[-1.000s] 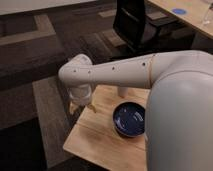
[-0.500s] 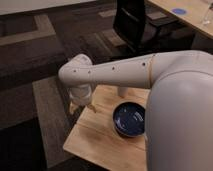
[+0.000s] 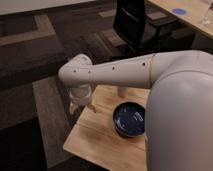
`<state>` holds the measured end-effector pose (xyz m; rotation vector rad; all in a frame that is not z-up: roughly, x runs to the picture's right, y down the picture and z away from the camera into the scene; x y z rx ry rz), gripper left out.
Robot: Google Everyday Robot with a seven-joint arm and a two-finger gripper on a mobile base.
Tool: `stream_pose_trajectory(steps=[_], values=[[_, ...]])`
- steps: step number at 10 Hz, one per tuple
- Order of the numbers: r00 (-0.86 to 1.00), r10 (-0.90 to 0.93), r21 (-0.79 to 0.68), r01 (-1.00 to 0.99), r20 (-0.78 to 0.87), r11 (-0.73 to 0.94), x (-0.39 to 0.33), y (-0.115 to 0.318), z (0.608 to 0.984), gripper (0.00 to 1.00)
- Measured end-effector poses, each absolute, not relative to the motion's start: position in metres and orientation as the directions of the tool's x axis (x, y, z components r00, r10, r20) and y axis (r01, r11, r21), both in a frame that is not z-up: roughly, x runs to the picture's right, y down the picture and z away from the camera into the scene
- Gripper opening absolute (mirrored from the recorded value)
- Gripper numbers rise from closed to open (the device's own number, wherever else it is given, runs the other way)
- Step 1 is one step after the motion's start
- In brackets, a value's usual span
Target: Place the eraser on the white sponge
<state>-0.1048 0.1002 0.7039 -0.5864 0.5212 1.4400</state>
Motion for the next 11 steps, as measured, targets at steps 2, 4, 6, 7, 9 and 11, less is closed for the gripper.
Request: stream_pose_trajectory(steps=[2,4,6,7,9,11], values=[[0.068,0.755,-0.058,-0.998,-0.653,0.039,-0.105,0.100,0.704,0.65],[0.068,0.755,-0.059,-0.998,-0.652,0.039,-0.105,0.100,0.703,0.65],[0.067,0.756,-0.056,-0.998,-0.652,0.041,-0.104,0.100,0.704,0.65],[0.047,0.762,-0.035,-0.999,-0.646,0.033,-0.095,0.098,0.703,0.65],[0.014,0.769,-0.011,-1.000,-0.639,0.009,-0.075,0.093,0.702,0.65],[-0.006,0.776,-0.028,-0.999,-0.631,-0.030,-0.049,0.084,0.699,0.65]])
